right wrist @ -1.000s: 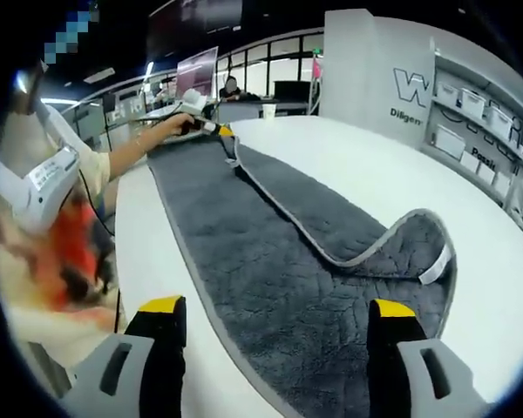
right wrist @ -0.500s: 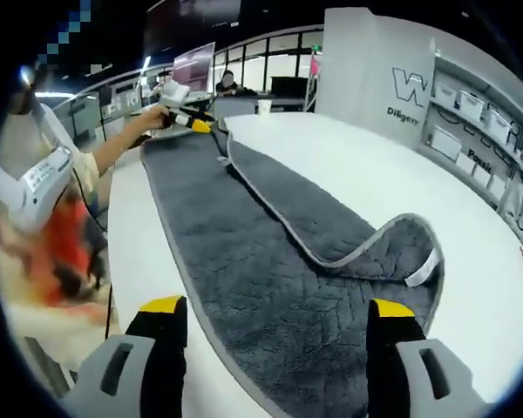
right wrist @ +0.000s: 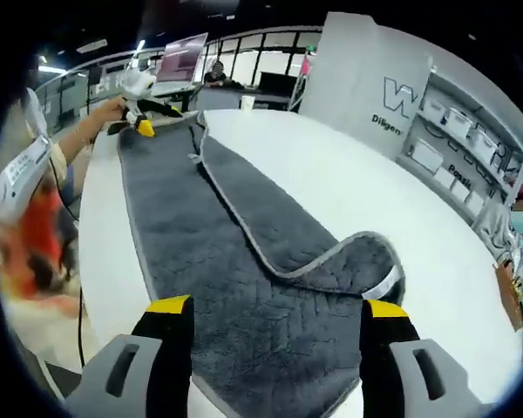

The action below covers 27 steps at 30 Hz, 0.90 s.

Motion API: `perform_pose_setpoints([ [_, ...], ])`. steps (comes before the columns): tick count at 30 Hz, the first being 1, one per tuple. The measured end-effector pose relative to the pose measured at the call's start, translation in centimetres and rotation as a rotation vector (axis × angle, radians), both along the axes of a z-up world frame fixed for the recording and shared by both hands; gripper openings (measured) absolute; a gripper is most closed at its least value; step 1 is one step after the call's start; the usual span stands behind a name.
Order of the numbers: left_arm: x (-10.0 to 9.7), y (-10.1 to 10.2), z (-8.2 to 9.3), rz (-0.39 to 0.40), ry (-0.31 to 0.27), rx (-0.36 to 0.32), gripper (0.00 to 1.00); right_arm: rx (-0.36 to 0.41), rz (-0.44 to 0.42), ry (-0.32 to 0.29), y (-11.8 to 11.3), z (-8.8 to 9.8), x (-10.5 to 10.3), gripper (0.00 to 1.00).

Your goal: Open the folded towel by lifting each exposed corner and separating the folded layers until the towel lies flat within the target outline without major curled edges

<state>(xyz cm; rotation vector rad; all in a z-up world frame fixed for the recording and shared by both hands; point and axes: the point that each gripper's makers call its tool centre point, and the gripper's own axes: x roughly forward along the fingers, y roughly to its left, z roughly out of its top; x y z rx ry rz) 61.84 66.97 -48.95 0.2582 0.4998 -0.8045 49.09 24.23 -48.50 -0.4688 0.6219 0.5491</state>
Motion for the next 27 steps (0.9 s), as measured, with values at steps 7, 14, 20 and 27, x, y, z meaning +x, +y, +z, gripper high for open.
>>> perform_pose_setpoints([
  [7,-0.7,0.9,-1.0,0.022,0.025,-0.014,0.97,-0.133,0.050,-0.066,-0.8,2.4,2.3,0.71],
  [14,-1.9,0.8,-0.4,0.013,0.009,-0.026,0.97,-0.255,0.091,-0.074,-2.7,4.1,5.2,0.59],
  [20,-2.4,0.4,0.6,0.003,-0.015,-0.044,0.96,-0.364,0.142,-0.093,-3.4,4.7,8.1,0.43],
  [27,-3.0,-0.1,0.3,-0.028,-0.001,-0.043,0.95,-0.377,0.211,0.012,-3.3,1.4,10.3,0.35],
])
